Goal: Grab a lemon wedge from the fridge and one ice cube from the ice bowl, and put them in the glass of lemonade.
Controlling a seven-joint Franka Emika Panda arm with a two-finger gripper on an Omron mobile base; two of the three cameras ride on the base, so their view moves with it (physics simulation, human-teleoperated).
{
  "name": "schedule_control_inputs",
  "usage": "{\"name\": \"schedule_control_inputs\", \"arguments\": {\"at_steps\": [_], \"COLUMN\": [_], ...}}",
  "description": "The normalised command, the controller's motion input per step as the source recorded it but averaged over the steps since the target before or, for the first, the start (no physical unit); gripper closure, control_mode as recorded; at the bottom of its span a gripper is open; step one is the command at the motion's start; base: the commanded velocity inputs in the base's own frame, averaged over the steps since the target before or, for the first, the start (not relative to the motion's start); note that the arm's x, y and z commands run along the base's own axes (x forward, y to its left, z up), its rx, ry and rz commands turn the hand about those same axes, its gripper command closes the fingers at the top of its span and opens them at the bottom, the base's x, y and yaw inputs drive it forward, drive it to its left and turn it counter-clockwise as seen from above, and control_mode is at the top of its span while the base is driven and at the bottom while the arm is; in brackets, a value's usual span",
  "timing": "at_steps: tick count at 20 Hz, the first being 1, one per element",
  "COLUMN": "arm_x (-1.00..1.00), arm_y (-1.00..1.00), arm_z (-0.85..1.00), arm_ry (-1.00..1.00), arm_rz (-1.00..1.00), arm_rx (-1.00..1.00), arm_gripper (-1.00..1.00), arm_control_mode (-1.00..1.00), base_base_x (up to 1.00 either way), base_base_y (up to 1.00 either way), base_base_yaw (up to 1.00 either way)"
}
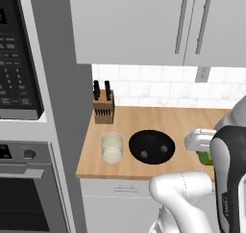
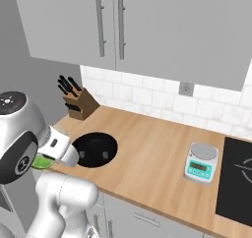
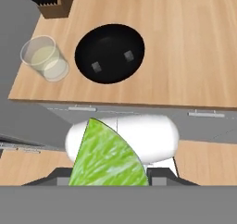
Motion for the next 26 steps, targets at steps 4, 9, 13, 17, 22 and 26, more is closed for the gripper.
{"name": "schedule_control_inputs", "arguments": {"at_steps": [4,9,13,17,22,26], "arm_x": [1.0,0.81,0.74,0.98,0.45,0.16], "arm_y": [0.65,0.57,0.63,0.57,0.49,0.27], "arm_z": [0.0,-0.11,-0.28,-0.57,-0.23,-0.24], "arm_ry": [0.0,-0.04,-0.1,-0.01,0.02,0.02], "arm_rz": [0.14,0.21,0.24,0.2,0.11,0.03], "arm_rx": [-0.05,-0.06,-0.05,-0.04,-0.04,-0.05], "arm_gripper": [1.0,1.0,1.0,1.0,1.0,1.0], "arm_control_mode": [-1.0,-1.0,-1.0,-1.0,-1.0,-1.0], "base_base_x": [0.0,0.0,0.0,0.0,0.0,0.0], "base_base_y": [0.0,0.0,0.0,0.0,0.0,0.0], "base_base_yaw": [0.0,0.0,0.0,0.0,0.0,0.0]}}
